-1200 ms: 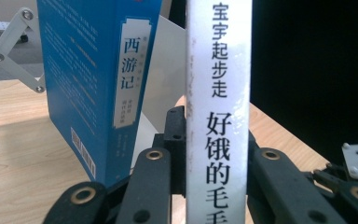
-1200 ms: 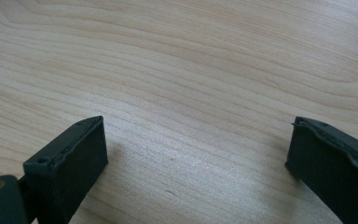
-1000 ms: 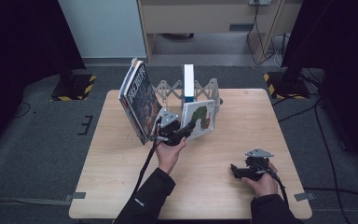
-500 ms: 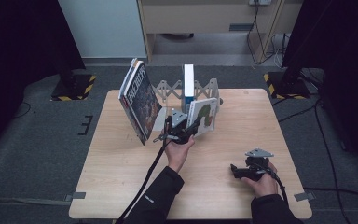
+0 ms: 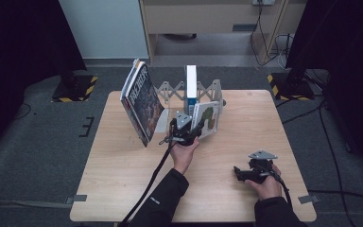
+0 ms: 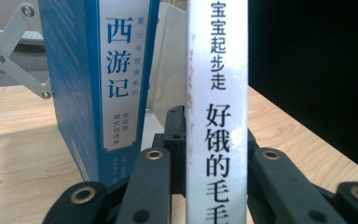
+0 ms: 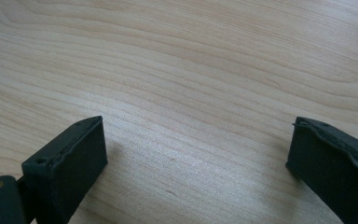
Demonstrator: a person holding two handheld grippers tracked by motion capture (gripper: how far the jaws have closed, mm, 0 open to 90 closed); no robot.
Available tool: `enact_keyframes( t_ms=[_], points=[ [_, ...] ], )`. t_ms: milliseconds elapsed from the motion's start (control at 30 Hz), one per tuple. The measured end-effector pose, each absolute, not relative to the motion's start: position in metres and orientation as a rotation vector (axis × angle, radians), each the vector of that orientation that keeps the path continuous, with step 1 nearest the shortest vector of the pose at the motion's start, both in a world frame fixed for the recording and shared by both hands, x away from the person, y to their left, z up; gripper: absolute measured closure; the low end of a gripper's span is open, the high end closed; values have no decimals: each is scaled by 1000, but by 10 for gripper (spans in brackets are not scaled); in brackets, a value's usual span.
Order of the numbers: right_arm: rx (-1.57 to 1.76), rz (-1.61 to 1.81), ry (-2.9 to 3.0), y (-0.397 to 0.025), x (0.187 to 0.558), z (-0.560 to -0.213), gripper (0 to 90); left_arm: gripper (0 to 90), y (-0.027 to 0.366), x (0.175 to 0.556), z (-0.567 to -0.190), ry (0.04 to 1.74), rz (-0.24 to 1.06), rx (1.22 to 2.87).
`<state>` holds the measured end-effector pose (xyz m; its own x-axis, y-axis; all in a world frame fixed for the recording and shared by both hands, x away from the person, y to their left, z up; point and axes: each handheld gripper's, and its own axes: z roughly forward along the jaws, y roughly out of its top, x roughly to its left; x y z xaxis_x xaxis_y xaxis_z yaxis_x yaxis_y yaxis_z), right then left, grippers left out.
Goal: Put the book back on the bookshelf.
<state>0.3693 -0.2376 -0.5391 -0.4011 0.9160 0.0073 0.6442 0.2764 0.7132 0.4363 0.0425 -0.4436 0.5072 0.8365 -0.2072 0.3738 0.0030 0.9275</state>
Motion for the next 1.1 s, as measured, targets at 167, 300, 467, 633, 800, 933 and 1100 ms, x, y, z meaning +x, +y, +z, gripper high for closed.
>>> enact_keyframes(
  t_ms=[167, 300, 467, 633, 800, 933, 1100],
  points=[
    [1407, 906, 2146, -238, 369, -539, 46, 746, 39, 438, -448, 1065, 513, 1607],
    [1407, 906, 2145, -238, 369, -539, 46, 746, 38, 441, -452, 1073, 523, 1616],
    [1407, 906, 2145, -238, 369, -539, 46, 746, 37, 442, -455, 1070, 546, 1624],
    [1407, 905, 2146, -238, 369, -539, 46, 746, 35, 445, -457, 1076, 560, 1619],
    [1407, 906, 2146, -238, 369, -539, 46, 746, 34, 449, -458, 1090, 567, 1614],
    [1407, 905, 2145, -238, 369, -539, 46, 746, 32, 452, -459, 1092, 566, 1617],
    [1407, 906, 2146, -238, 369, -539, 46, 745, 28, 454, -460, 1082, 573, 1620]
  ],
)
